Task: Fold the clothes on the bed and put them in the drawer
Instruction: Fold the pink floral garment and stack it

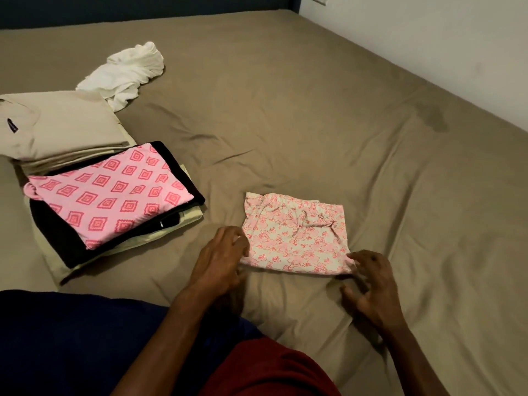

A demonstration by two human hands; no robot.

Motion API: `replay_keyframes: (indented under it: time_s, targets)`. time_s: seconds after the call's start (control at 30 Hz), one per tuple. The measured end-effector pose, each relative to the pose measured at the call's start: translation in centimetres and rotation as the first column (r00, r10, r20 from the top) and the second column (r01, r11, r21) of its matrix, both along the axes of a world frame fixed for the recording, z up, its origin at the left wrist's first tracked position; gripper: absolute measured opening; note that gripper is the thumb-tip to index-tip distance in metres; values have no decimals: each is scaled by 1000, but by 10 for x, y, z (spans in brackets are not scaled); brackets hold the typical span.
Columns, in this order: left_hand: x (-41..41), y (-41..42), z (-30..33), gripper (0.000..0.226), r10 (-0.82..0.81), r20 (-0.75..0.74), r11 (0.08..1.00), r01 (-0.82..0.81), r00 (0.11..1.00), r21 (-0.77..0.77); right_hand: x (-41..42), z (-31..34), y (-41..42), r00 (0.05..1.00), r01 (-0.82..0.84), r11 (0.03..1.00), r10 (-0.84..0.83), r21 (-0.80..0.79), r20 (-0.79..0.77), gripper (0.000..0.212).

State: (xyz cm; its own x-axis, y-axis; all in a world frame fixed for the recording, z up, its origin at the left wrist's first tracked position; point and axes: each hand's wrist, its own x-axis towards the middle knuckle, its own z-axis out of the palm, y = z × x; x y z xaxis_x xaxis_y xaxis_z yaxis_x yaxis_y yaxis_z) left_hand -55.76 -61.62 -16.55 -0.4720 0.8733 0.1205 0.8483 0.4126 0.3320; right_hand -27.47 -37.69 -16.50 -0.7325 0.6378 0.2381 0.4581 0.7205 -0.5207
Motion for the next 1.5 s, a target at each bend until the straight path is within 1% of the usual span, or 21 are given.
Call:
replay_keyframes:
  time_s: [0.03,0.1,0.23,0.3,0.33,0.43,0.53,0.63,0.77,0.83,0.9,0.93,0.97,1.03,1.07,1.1,1.17,1.23,1.3,1.37,1.5]
  targets:
    - [4,4,-2,52,-88,-69,996,87,994,-20,-3,-3,-3,996,-62,996,57,71,64,60]
    - [4,13,-3,50,-168,-152,986,164,974,-37,-11,-10,-7,990,-99,982,81,163,114,52]
    - [-6,22,1,34,-162,-208,985,172,965,30,-22,-18,0,1000,-25,974,25,226,5,33]
    - [-8,21,4,25,-140,-198,981,163,970,109,-27,-16,6,996,-6,984,22,177,-86,30]
    - [-7,22,6,24,-117,-172,975,146,978,166,-30,-10,10,986,1,997,12,79,-165,29]
    - [-6,25,24,17,44,62,916,-65,997,396,-46,17,21,941,-26,971,-56,-236,-333,22]
    - [-10,37,62,11,142,349,748,-331,926,575,-72,55,35,894,-56,967,-63,-250,-443,21]
    - [-23,53,104,14,92,482,616,-430,871,660,-105,89,55,820,-75,955,-105,-288,-562,23]
    - [-49,67,134,12,-49,688,573,-543,724,613,-134,117,75,767,-194,872,-151,-449,-624,18]
    - [-63,75,131,10,-76,803,618,-604,591,503,-147,116,87,810,-222,783,-183,-581,-557,19]
    - [-83,84,108,8,8,869,683,-638,494,356,-162,101,103,901,-158,725,-171,-670,-398,23]
    - [-93,87,93,8,90,874,699,-655,478,286,-166,90,111,940,-84,742,-162,-666,-299,28]
    - [-99,88,78,13,224,836,715,-667,501,209,-167,79,117,974,12,812,-142,-583,-178,38]
    - [-98,89,51,29,491,578,731,-669,652,133,-166,57,125,981,196,951,-192,-239,38,58]
    - [-89,88,41,31,552,435,733,-663,711,153,-163,47,123,963,268,958,-264,-98,54,59]
    - [-79,88,35,29,566,349,732,-650,747,203,-162,41,119,950,311,948,-312,-71,-1,57]
    - [-53,86,32,18,561,294,729,-630,774,267,-160,37,99,922,368,925,-377,-97,-89,43]
    - [-32,86,25,15,582,323,725,-656,746,210,-154,25,80,908,410,910,-414,-65,-65,27]
    - [-16,81,16,28,602,340,736,-667,722,113,-142,13,65,888,452,887,-457,-92,-40,15]
    - [-6,72,6,34,612,335,744,-665,717,63,-127,-2,55,891,453,886,-455,-98,10,17]
    - [-8,55,-9,21,495,625,708,-697,604,113,-102,-27,52,923,371,927,-375,55,82,13]
